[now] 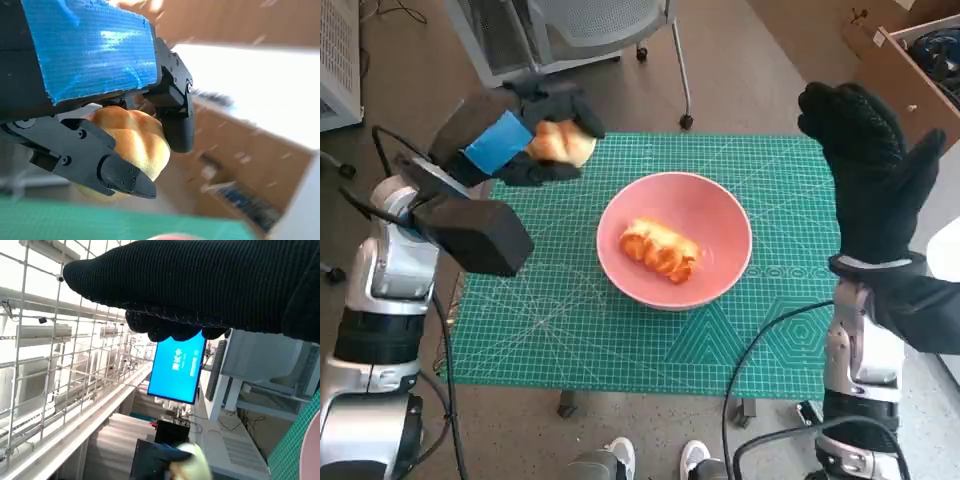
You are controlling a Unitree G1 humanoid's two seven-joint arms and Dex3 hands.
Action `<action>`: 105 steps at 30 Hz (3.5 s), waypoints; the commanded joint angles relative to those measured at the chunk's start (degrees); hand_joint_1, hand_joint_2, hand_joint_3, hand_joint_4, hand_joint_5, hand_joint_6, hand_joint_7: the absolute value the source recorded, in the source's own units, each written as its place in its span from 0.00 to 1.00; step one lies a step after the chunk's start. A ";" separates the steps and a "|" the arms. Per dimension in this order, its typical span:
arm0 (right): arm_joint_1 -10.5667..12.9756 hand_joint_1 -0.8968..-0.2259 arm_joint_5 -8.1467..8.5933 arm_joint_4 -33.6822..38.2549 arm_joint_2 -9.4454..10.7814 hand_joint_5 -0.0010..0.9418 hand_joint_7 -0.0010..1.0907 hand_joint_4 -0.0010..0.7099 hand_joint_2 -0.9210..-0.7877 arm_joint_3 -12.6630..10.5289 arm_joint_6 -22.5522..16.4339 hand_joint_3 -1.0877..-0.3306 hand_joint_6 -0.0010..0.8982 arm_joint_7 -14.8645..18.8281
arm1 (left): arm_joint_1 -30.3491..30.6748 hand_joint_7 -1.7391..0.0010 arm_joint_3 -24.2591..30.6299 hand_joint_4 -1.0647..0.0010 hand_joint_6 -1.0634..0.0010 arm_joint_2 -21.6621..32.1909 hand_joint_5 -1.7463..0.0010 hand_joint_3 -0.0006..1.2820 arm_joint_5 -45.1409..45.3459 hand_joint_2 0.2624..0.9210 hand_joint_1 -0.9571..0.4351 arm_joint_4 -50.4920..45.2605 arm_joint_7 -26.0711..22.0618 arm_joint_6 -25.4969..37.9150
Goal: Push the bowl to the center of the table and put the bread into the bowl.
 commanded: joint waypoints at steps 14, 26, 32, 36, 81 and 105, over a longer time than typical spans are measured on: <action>2.71 0.40 0.11 -1.25 -0.06 0.00 0.52 0.36 0.00 0.33 0.23 0.51 0.03 0.13 | -0.41 0.33 -7.92 0.35 0.40 -8.76 0.35 0.05 -1.59 1.00 0.69 6.43 -4.98 -3.14; 3.66 0.40 -0.09 -2.23 -0.18 0.00 0.52 0.35 0.00 -0.05 0.02 0.51 0.01 -0.25 | 1.01 0.78 -9.90 0.85 0.92 -9.51 0.97 0.03 0.66 0.99 0.37 8.10 -9.41 1.80; 3.69 0.40 -0.03 -2.34 -0.01 0.00 0.52 0.35 0.00 -0.20 -0.04 0.51 0.01 -0.46 | 3.16 0.80 -10.10 0.89 0.95 -10.42 1.00 0.03 1.40 1.00 0.29 8.22 -6.77 0.61; 3.67 0.40 -0.20 -2.64 0.22 0.00 0.52 0.35 0.00 -0.05 0.05 0.51 0.01 -0.76 | 4.33 0.80 -9.12 0.91 0.95 -11.64 1.00 0.05 -1.01 1.00 0.25 8.22 -7.28 1.28; -0.59 0.36 -0.17 -7.28 -0.19 0.00 0.46 0.35 0.00 1.06 3.68 0.55 0.08 -1.84 | 9.89 0.63 15.02 0.85 1.00 -23.73 0.95 0.28 -42.93 1.00 0.15 -10.41 -1.70 7.55; -3.37 0.38 -2.63 -5.06 -1.24 0.00 0.44 0.36 0.00 0.52 2.35 0.55 0.14 -2.80 | 8.36 0.68 14.61 0.87 1.00 -24.48 0.93 0.28 -40.51 1.00 0.12 -5.61 -2.61 4.70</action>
